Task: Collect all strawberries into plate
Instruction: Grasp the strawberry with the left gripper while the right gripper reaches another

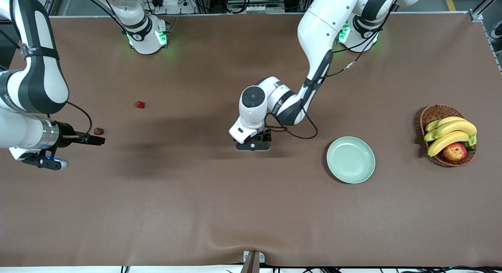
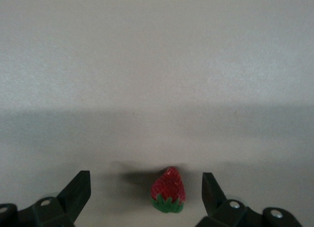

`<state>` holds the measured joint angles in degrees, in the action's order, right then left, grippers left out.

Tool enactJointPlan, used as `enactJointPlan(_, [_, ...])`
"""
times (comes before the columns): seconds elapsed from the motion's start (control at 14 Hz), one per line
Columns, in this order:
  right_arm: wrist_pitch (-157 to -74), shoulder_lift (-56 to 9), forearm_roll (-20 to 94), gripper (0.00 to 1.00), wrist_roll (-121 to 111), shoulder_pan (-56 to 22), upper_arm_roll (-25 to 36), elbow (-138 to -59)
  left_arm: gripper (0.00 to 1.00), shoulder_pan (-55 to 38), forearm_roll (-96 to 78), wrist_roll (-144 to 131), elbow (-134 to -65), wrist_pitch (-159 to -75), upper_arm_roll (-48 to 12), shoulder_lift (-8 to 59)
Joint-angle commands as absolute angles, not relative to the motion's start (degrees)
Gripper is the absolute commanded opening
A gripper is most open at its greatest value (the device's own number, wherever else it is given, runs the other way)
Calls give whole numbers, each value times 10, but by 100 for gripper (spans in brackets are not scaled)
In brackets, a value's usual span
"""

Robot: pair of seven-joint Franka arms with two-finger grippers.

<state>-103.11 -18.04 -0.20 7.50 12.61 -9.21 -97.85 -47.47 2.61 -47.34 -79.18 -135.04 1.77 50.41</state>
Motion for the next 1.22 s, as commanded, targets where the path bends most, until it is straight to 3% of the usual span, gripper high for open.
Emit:
enactJointPlan(0.0, [-1104,-124,-11,100,14,130,-66,-1088,100,-486,49,-484,-770,-1352,30,519])
enactJointPlan(0.29, [-1217,-129,-13,100,-73,131,-8,-1162,100,-494,50,-486,-766,-1363,30,529])
enactJointPlan(0.43, [-1269,-131,-16,100,-77,134,0,-1199,86,-494,50,-488,-767,-1362,30,529])
enactJointPlan(0.57, [-1322,-136,-16,100,-99,143,2,-1228,85,-495,50,-488,-767,-1362,30,529])
enactJointPlan(0.72, [-1341,-158,-16,100,-129,163,3,-1231,84,-496,50,-496,-767,-1363,30,529])
enactJointPlan(0.86, [-1344,-176,-16,100,-134,168,4,-1233,72,-497,49,-500,-767,-1363,30,529])
enactJointPlan(1.14, [-1394,-202,-16,100,-134,178,4,-1251,71,-498,50,-504,-767,-1365,30,529])
